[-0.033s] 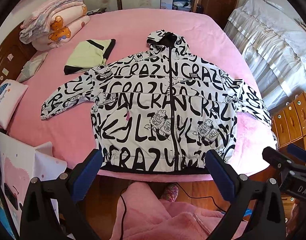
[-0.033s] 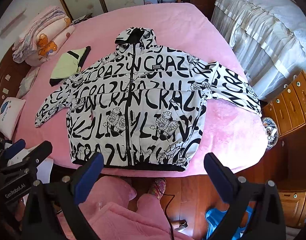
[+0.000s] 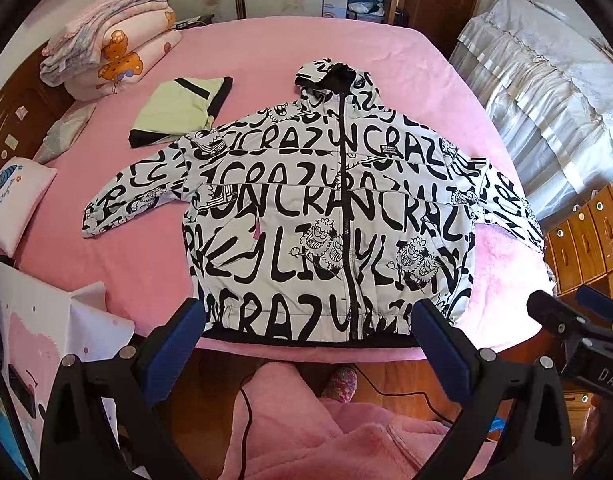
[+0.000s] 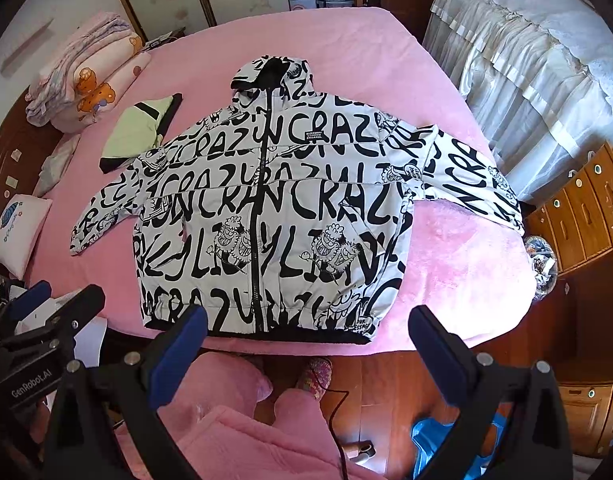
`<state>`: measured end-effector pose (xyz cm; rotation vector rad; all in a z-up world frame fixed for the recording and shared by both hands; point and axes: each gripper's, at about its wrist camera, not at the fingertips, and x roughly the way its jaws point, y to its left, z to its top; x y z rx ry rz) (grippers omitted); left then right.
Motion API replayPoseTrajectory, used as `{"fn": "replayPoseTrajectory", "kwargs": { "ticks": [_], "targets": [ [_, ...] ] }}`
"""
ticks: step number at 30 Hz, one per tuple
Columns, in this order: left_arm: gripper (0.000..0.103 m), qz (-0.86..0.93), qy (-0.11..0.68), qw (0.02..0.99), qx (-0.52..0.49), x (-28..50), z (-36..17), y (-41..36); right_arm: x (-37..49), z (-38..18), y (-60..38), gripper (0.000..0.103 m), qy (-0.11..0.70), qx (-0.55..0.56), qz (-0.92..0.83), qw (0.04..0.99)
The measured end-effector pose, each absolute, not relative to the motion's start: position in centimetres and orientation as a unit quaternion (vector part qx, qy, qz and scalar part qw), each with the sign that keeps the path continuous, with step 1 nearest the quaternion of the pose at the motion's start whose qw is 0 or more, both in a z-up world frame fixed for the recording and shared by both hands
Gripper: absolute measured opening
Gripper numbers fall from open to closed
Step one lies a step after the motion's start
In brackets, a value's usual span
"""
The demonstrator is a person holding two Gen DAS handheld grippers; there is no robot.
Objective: Fold large clothes
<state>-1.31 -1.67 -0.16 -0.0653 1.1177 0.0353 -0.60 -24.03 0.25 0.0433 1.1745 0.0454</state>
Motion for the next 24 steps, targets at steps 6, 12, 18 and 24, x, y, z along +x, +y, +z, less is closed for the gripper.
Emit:
{"fn": "replayPoseTrajectory", "kwargs": {
  "ticks": [6,12,18,24],
  "targets": [
    [0.102,0.027,0.519,0.853,-0.040,-2.1,0.0,-0.4,-0.4,0.4,-23.8,0.101,0.552,0.020,0.034,0.833],
    [0.102,0.037,0.537,0.841,-0.057,-1.0,-0.3,1.8,0.7,0.2,-23.1,0.101,0.558,0.028,0.039,0.828],
    [0.102,0.070,0.544,0.830,-0.096,0.3,-1.3,6.6,2.3,-0.6,-21.3,0.100,0.571,0.041,0.030,0.819],
    [0.102,0.096,0.558,0.811,-0.149,2.9,-2.8,14.7,5.1,-1.4,-17.7,0.100,0.581,0.049,0.018,0.812]
  ]
}}
